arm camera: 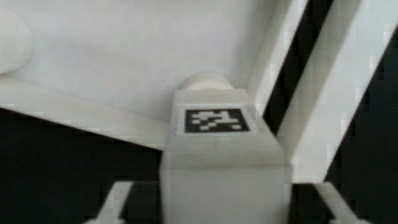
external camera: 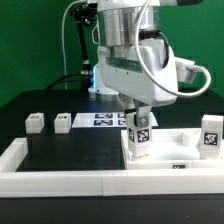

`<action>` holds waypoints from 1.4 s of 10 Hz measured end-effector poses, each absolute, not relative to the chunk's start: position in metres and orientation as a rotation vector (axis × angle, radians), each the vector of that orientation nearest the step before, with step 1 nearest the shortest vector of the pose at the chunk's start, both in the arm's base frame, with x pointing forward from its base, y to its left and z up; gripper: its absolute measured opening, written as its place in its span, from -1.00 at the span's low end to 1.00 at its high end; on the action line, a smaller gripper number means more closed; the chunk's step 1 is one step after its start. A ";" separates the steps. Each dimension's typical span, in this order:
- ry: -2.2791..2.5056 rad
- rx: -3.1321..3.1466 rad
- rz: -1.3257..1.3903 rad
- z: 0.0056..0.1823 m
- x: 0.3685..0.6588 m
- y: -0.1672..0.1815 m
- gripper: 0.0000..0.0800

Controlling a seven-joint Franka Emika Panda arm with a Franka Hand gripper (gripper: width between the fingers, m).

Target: Assemble square table

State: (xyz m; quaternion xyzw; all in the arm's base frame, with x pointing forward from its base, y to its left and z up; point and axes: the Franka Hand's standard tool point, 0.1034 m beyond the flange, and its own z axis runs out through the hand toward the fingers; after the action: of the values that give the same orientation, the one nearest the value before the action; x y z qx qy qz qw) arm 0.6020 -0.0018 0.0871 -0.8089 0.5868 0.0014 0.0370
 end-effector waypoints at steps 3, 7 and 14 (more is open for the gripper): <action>1.730 -2.534 0.003 0.086 0.602 -0.002 0.54; 1.282 -2.784 -0.014 0.086 0.602 -0.004 0.62; 0.542 -3.024 -0.062 0.084 0.601 0.000 0.62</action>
Offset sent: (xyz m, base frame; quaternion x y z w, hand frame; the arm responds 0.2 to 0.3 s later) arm 0.0029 -0.0013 -0.0002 0.0110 -0.0136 -0.1243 0.9921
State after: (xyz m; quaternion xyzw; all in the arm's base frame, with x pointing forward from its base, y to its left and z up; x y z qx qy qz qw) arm 0.6014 0.0001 0.0839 -0.9835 0.1764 -0.0202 0.0341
